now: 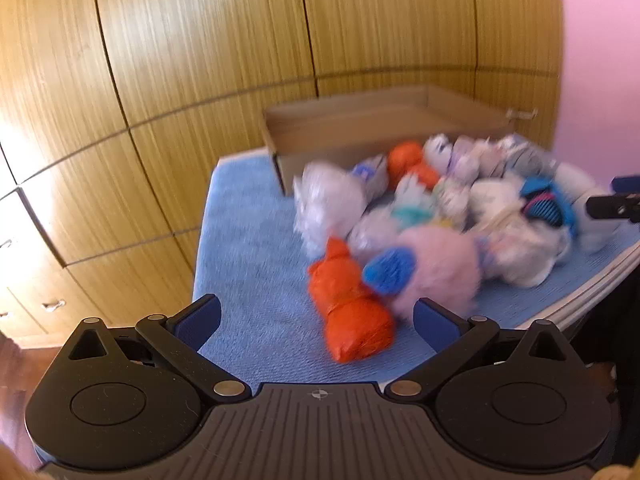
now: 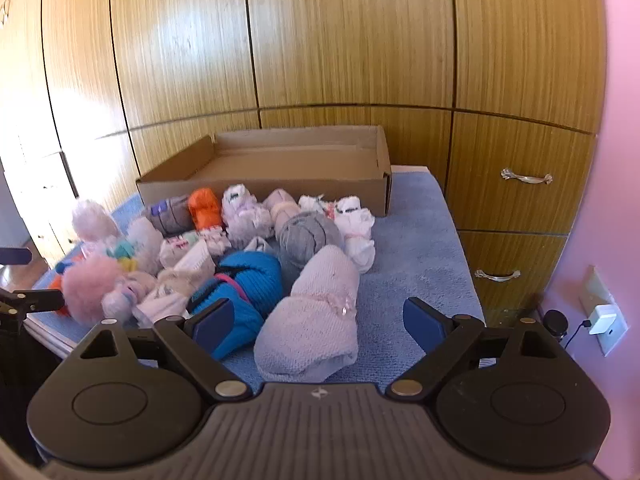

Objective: Organize objects
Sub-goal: 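Grasp the orange bundle with left gripper while right gripper grasps the lilac sock roll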

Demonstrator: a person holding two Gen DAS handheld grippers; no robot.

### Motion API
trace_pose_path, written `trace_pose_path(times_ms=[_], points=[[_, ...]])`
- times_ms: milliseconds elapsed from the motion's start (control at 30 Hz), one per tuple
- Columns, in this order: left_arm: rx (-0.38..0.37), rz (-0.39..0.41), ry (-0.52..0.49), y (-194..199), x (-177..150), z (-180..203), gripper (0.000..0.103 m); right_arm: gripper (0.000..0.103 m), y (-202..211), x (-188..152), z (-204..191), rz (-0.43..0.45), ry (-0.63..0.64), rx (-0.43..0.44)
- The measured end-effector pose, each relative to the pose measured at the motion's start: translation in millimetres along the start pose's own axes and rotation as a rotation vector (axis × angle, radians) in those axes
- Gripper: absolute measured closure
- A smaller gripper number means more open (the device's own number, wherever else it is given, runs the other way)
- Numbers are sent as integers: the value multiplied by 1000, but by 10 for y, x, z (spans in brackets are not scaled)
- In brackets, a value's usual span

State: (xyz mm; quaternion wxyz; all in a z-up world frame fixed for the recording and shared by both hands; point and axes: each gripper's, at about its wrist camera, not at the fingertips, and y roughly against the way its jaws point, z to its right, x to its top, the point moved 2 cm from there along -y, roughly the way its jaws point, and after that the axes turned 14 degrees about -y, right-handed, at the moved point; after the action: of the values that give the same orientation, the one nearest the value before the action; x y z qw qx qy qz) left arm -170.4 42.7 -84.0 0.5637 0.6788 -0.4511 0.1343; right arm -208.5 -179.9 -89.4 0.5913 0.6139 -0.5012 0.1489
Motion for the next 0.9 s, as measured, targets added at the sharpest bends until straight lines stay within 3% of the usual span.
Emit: trace_pose_path(times_ms=[367, 567, 700, 767, 833, 900], points=[[-6, -91, 139, -201, -72, -294, 0, 18, -72, -64, 81, -30, -4, -32], [30, -55, 52, -256, 57, -127, 3, 23, -120, -60, 85, -35, -8, -32], [1, -62, 50, -325, 51, -100, 21, 36, -135, -42, 99, -50, -16, -6], [-52, -48, 91, -326, 31, -143, 38, 54, -138, -42, 95, -63, -21, 25], [-90, -43, 123, -317, 35, -171, 64, 56, -124, -42, 95, -70, -29, 56], [-69, -46, 103, -280, 33, -180, 64, 58, -95, -37, 120, -64, -38, 76]])
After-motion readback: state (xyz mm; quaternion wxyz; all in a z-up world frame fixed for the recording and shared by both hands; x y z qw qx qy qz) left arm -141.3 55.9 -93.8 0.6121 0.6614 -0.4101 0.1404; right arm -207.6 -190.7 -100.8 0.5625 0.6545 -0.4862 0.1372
